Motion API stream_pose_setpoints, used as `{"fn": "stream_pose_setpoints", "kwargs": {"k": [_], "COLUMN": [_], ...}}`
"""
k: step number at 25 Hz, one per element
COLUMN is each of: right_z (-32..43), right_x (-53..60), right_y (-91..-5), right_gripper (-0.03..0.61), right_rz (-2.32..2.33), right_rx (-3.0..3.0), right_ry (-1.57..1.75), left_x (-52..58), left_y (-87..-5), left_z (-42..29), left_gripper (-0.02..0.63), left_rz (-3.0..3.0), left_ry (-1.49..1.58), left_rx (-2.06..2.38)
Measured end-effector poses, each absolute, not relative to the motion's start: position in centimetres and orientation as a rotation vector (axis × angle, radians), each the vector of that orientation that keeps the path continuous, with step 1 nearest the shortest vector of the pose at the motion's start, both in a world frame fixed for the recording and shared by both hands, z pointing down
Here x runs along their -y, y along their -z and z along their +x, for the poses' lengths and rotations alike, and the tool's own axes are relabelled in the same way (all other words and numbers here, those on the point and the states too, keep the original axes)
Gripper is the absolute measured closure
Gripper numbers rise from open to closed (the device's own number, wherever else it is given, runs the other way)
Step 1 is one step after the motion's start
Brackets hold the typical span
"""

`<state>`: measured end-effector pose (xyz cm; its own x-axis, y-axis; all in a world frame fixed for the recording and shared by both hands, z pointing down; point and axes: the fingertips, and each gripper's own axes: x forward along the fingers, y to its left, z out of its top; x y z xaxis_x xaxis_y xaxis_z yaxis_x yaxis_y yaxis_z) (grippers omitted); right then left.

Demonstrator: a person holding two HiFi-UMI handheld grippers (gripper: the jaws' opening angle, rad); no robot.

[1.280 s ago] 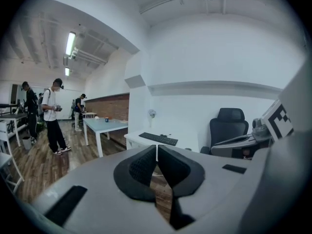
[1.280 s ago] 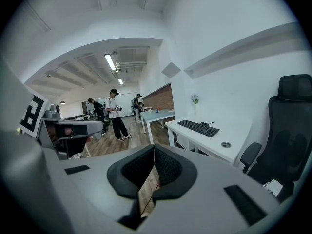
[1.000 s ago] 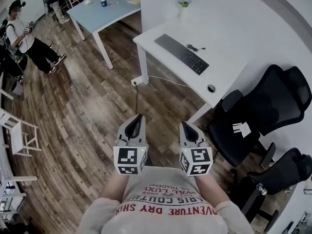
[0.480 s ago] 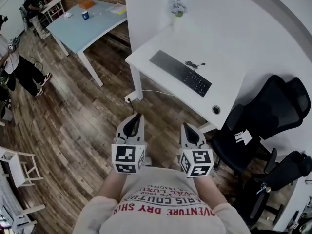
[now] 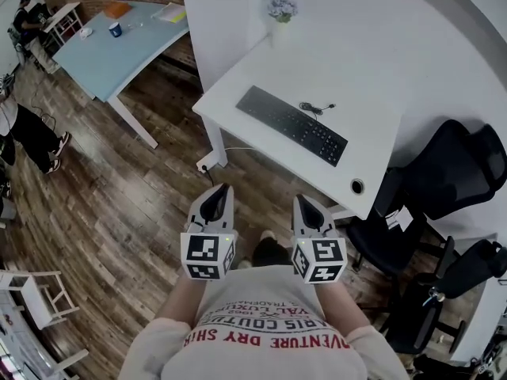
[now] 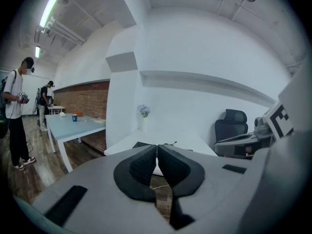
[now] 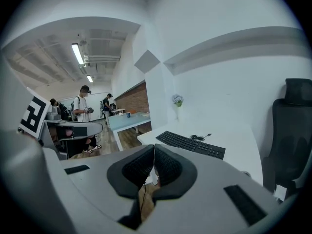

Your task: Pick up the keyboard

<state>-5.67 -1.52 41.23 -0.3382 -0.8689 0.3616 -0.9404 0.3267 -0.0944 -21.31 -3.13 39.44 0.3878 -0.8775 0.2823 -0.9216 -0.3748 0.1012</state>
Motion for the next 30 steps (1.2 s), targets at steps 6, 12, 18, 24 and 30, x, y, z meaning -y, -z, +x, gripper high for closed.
{"fn": "stream_pose_setpoints", "kwargs": {"k": [6,12,18,24,30], "right_z": [-3.6,0.5,4.4,6.7,8.9], "right_x": [7.0,13.8,18.9,21.9,25.0], "right_y": [-42.4,-41.7,-42.1,-43.5,-44.9], "right_gripper": [0.554,0.554,0.554,0.554,0.554], "right_rz": [1.655,1.697,1.716,1.804,1.975], "right_rx": [2.328,2.315,2.287,2.214,2.085], "right_ry": [-0.45,-0.461,-0.479,-0.558,-0.628], "left_x": [9.0,16.2,22.2,26.6,32.2], "left_y": [-40.1,-39.8,-40.0,-41.7,-43.8], "left_z": [-18.9,-14.8,-10.5,-7.7,-6.2], "left_gripper": [0.583,0.583,0.583,0.583,0.583], "left_rz": [2.437,2.469,2.523,2.554,2.62], "left_ry": [-0.306,-0.354,-0.384,-0.432,-0.514], "left_rx": [1.557,1.523,1.434,1.296,1.113]}}
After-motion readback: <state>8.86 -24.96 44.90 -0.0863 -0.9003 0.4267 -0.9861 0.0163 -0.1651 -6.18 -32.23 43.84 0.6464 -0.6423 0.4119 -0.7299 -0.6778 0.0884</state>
